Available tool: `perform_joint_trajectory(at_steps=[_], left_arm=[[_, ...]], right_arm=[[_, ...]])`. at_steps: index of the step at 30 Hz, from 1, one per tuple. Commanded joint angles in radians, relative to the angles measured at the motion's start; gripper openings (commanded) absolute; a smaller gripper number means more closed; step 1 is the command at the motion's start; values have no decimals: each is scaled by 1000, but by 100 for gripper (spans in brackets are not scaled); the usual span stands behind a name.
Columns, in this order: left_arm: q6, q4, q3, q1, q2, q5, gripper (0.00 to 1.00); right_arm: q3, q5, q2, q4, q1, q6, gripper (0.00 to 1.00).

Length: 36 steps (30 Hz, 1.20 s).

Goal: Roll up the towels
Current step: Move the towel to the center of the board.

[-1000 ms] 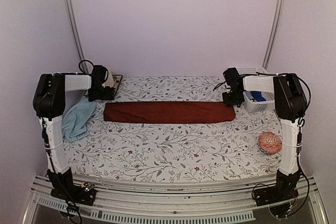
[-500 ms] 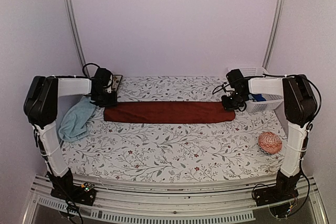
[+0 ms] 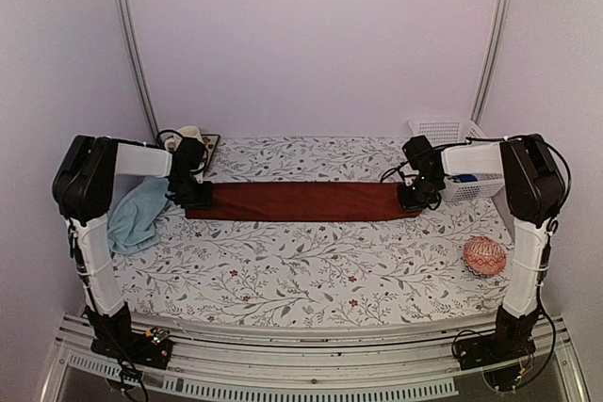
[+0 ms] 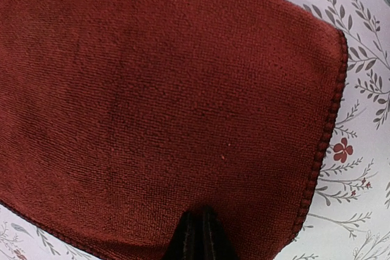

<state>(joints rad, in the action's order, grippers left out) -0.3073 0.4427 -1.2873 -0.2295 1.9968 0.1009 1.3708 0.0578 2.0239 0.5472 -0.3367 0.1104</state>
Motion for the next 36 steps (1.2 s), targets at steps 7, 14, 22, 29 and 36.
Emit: perform_joint_trajectory(at_steps=[7, 14, 22, 29, 36], left_arm=[[2, 28, -30, -3, 113, 51, 30], [-27, 86, 21, 2, 69, 94, 26], [-46, 113, 74, 44, 21, 186, 27], [-22, 123, 70, 57, 1, 247, 36], [-3, 112, 40, 71, -3, 235, 62]], right_arm=[[18, 54, 71, 52, -13, -16, 9], [27, -8, 71, 64, -74, -69, 9], [15, -18, 63, 95, -149, -61, 9], [33, 98, 33, 138, -102, -19, 14], [105, 109, 18, 133, -76, -67, 32]])
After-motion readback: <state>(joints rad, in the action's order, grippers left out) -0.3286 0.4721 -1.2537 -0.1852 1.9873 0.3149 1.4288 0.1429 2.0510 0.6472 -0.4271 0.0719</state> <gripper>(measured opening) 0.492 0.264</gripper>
